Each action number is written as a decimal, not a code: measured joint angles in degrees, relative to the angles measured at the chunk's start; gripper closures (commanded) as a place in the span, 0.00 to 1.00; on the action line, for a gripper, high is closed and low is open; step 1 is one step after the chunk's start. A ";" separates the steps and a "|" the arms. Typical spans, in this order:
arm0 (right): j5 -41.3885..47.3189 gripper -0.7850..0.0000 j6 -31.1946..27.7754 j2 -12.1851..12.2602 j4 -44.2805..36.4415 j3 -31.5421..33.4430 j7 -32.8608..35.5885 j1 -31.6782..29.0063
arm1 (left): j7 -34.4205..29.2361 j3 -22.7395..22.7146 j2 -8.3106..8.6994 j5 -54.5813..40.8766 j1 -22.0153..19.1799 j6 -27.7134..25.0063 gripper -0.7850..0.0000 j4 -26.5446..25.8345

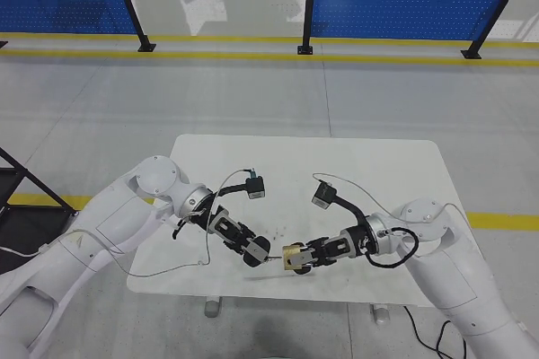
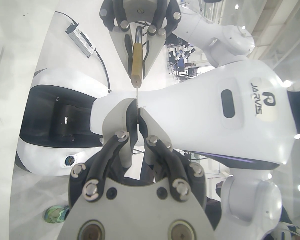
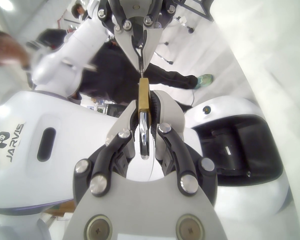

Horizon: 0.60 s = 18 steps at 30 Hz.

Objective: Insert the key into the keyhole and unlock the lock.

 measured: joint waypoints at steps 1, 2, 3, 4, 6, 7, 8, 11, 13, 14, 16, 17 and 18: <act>-0.01 1.00 0.04 0.02 -0.09 -0.04 -0.05 -0.02 | 0.00 0.01 -0.01 -0.04 0.00 -0.04 1.00 0.01; 0.01 1.00 0.07 0.04 -0.20 -0.08 -0.14 -0.06 | 0.00 0.03 -0.02 -0.11 0.01 -0.08 1.00 0.01; 0.05 1.00 0.07 0.05 -0.29 -0.11 -0.21 -0.09 | 0.00 0.03 -0.02 -0.13 0.03 -0.10 1.00 0.02; 0.06 1.00 0.06 0.07 -0.42 -0.14 -0.30 -0.12 | 0.00 0.02 -0.04 -0.19 0.06 -0.12 1.00 0.03; 0.00 1.00 0.00 0.11 -0.58 -0.18 -0.43 -0.15 | 0.00 -0.02 -0.07 -0.22 0.11 -0.13 1.00 0.00; -0.01 1.00 -0.03 0.13 -0.64 -0.19 -0.53 -0.18 | 0.00 -0.04 -0.08 -0.22 0.13 -0.13 1.00 -0.01; -0.01 1.00 -0.05 0.15 -0.72 -0.20 -0.66 -0.22 | 0.00 -0.06 -0.09 -0.20 0.16 -0.12 1.00 -0.03; 0.00 1.00 -0.11 0.22 -0.93 -0.21 -0.81 -0.28 | 0.00 -0.14 -0.14 -0.32 0.25 -0.02 1.00 -0.07; 0.01 1.00 -0.09 0.26 -1.06 -0.23 -0.80 -0.30 | 0.00 -0.20 -0.16 -0.38 0.30 -0.01 1.00 -0.13; 0.04 1.00 -0.06 0.29 -1.13 -0.25 -0.78 -0.31 | 0.00 -0.22 -0.18 -0.39 0.34 -0.01 1.00 -0.21; 0.08 1.00 -0.03 0.33 -1.24 -0.30 -0.72 -0.33 | 0.00 -0.25 -0.22 -0.40 0.39 0.08 1.00 -0.29; 0.05 1.00 -0.03 0.35 -1.30 -0.34 -0.69 -0.32 | 0.00 -0.26 -0.23 -0.40 0.40 0.10 1.00 -0.34; 0.00 1.00 -0.04 0.37 -1.36 -0.37 -0.66 -0.31 | 0.00 -0.28 -0.24 -0.37 0.40 0.10 1.00 -0.35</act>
